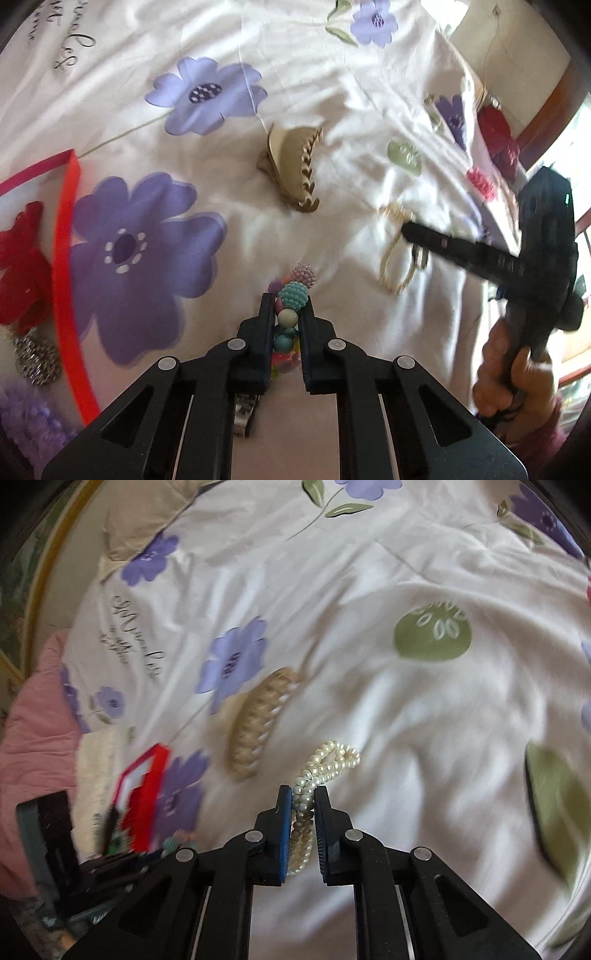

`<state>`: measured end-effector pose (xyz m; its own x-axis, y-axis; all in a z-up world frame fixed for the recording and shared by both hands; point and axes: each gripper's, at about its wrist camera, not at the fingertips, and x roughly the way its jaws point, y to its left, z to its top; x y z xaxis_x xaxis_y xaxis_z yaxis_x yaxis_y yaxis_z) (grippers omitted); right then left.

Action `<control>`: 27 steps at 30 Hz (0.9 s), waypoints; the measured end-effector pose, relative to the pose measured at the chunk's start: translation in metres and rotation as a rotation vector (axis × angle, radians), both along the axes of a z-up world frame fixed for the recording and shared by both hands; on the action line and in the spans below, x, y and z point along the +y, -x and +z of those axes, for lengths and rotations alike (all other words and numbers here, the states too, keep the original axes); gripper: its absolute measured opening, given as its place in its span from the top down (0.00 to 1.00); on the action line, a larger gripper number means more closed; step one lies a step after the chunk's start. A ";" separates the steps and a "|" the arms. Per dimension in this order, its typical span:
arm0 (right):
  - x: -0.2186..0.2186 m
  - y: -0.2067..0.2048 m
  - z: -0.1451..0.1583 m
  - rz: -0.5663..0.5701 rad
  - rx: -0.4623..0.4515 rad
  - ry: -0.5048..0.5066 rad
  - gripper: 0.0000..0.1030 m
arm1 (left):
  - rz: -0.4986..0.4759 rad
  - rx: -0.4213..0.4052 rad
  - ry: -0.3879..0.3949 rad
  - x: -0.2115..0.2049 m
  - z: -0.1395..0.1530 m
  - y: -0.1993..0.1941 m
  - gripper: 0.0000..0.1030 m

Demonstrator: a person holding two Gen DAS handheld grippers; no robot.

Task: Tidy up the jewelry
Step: 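Carry the hair tie with left tool while right tool carries the necklace into box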

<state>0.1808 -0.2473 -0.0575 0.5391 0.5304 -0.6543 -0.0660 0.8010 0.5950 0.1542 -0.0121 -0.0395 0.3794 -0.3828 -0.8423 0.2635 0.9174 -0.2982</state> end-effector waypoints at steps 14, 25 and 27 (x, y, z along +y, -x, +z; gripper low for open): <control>0.054 0.040 0.027 0.171 -0.025 -0.119 0.89 | 0.151 -0.092 0.093 0.075 0.050 0.047 0.90; 0.106 0.053 0.047 0.287 -0.065 -0.133 0.89 | 0.304 -0.125 0.116 0.149 0.060 0.085 0.90; 0.116 0.055 0.050 0.307 -0.068 -0.133 0.89 | 0.327 -0.125 0.114 0.160 0.059 0.089 0.90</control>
